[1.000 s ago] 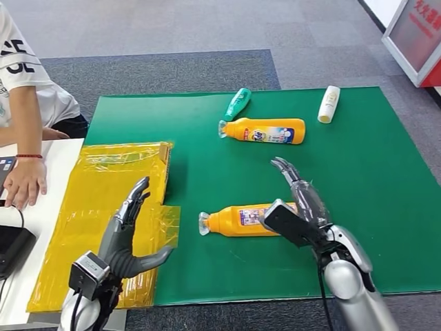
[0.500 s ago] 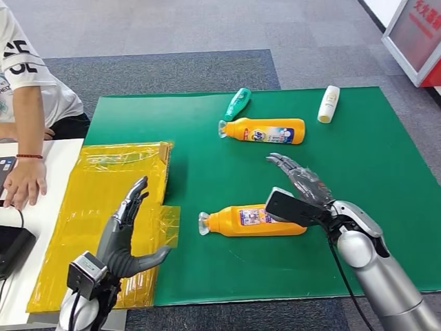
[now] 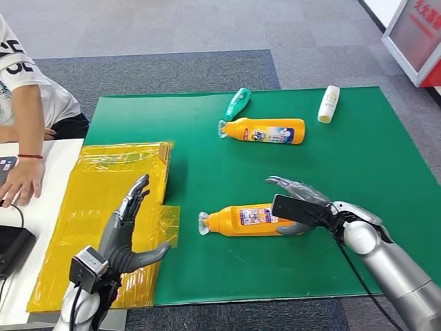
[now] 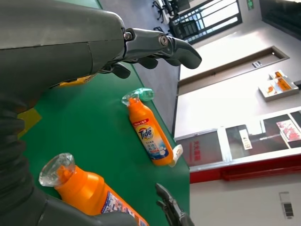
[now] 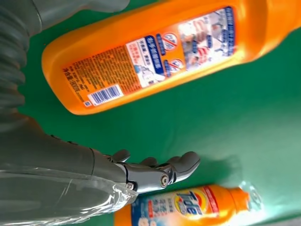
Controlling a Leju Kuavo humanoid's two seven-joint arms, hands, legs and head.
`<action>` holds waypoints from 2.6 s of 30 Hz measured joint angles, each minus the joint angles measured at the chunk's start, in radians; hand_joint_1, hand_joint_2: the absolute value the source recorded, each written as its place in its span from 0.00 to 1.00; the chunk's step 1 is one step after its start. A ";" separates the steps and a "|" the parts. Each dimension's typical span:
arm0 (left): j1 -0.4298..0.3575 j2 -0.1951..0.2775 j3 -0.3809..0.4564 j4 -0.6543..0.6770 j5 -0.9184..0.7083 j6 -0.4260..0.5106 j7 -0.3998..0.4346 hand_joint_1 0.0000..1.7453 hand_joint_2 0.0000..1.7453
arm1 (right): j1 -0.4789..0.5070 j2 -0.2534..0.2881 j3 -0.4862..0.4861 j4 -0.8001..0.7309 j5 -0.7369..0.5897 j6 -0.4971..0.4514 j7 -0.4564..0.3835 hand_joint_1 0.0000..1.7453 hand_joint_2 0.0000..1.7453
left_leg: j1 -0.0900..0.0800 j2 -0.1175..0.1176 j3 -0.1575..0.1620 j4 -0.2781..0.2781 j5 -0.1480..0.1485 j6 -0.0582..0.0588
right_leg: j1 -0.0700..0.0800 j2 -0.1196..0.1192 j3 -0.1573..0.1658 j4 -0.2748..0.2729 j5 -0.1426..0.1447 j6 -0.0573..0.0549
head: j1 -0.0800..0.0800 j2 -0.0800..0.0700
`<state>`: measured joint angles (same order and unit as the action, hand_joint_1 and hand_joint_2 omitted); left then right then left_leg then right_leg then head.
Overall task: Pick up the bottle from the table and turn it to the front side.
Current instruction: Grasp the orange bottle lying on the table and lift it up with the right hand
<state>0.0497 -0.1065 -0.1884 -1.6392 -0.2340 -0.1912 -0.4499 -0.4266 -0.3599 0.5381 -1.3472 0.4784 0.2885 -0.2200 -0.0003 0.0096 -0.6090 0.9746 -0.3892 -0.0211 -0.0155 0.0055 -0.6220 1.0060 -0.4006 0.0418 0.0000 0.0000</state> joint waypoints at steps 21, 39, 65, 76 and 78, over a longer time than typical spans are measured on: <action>-0.018 0.025 -0.003 0.049 0.012 0.000 -0.014 0.00 1.00 | -0.557 -0.199 0.254 0.134 -0.273 0.235 0.172 0.00 1.00 | -0.004 -0.001 -0.008 0.000 0.008 0.004 | -0.004 -0.001 -0.007 0.000 0.008 0.003 | 0.000 0.000; -0.054 0.038 -0.022 0.092 0.036 -0.007 -0.041 0.00 1.00 | -0.870 -0.234 0.590 0.184 -0.598 0.376 0.281 0.00 1.00 | -0.006 -0.001 -0.009 0.000 0.010 0.005 | -0.006 -0.001 -0.008 0.000 0.010 0.004 | 0.000 0.000; -0.090 0.045 -0.058 0.140 0.045 -0.007 -0.050 0.00 1.00 | -0.804 -0.237 0.792 0.250 -0.596 0.298 0.217 0.00 1.00 | -0.006 -0.001 -0.009 0.001 0.010 0.005 | -0.006 -0.001 -0.008 0.000 0.010 0.004 | 0.000 0.000; -0.107 0.045 -0.064 0.154 0.047 -0.007 -0.050 0.00 1.00 | -0.766 -0.235 0.804 0.271 -0.581 0.294 0.193 0.00 1.00 | -0.006 -0.001 -0.009 0.001 0.010 0.005 | -0.005 -0.001 -0.008 0.000 0.010 0.004 | 0.000 0.000; -0.114 0.045 -0.069 0.158 0.048 -0.005 -0.052 0.00 1.00 | -0.744 -0.230 0.808 0.283 -0.567 0.285 0.177 0.00 1.00 | -0.006 -0.001 -0.009 0.001 0.010 0.005 | -0.005 -0.001 -0.008 0.000 0.010 0.004 | 0.000 0.000</action>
<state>-0.0643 -0.0610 -0.2572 -1.4812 -0.1858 -0.1966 -0.5018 -1.1711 -0.5900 1.3457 -1.0641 -0.0887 0.5737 -0.0429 -0.0058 0.0085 -0.6177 0.9752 -0.3795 -0.0158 -0.0209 0.0042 -0.6301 1.0061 -0.3907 0.0462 0.0002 0.0000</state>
